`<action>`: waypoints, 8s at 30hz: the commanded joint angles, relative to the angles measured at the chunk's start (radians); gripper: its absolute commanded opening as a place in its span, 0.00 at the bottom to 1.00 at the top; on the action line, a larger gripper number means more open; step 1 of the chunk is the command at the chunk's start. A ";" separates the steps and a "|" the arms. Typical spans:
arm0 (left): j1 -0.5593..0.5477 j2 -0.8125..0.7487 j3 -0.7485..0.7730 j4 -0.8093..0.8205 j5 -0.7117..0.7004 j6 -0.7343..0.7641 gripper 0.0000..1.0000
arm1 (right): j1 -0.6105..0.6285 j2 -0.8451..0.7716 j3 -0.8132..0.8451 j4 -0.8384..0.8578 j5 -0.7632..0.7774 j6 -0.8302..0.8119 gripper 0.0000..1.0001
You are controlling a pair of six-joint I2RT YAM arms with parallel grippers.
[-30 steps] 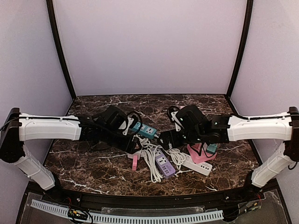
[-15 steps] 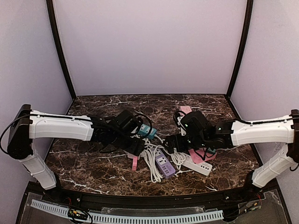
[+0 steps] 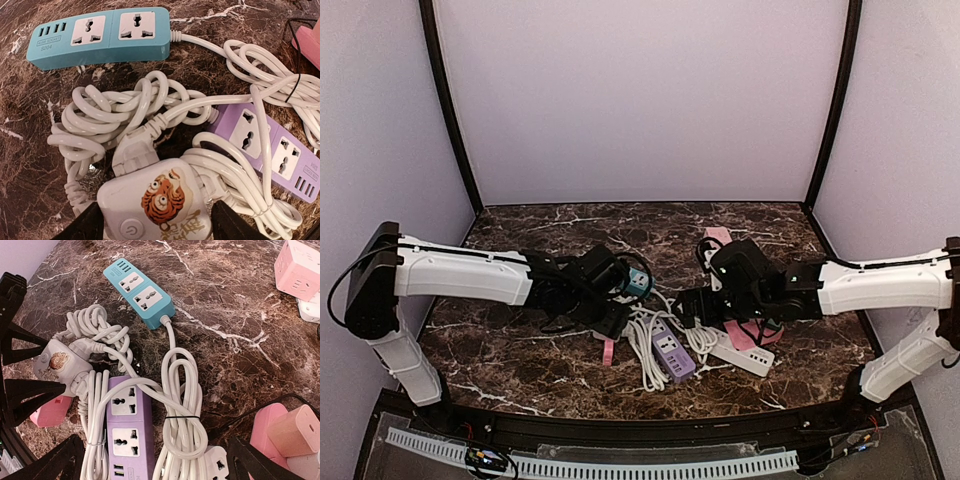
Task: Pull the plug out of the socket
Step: Adjust the socket at the center of the board, then remove the plug from the socket.
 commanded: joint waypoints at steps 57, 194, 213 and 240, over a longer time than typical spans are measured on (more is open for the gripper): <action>0.041 -0.414 -0.365 0.291 0.153 0.024 0.95 | 0.124 0.069 0.017 0.192 -0.106 -0.208 0.99; -0.074 -0.257 -0.451 0.441 0.177 0.205 0.01 | 0.100 0.488 0.427 -0.073 0.017 -0.072 0.00; -0.070 -0.244 -0.375 0.345 0.184 0.244 0.01 | 0.170 0.491 0.383 -0.003 0.060 -0.206 0.00; -0.071 -0.211 -0.385 0.331 0.201 0.286 0.01 | 0.098 0.494 0.420 -0.130 0.085 -0.001 0.00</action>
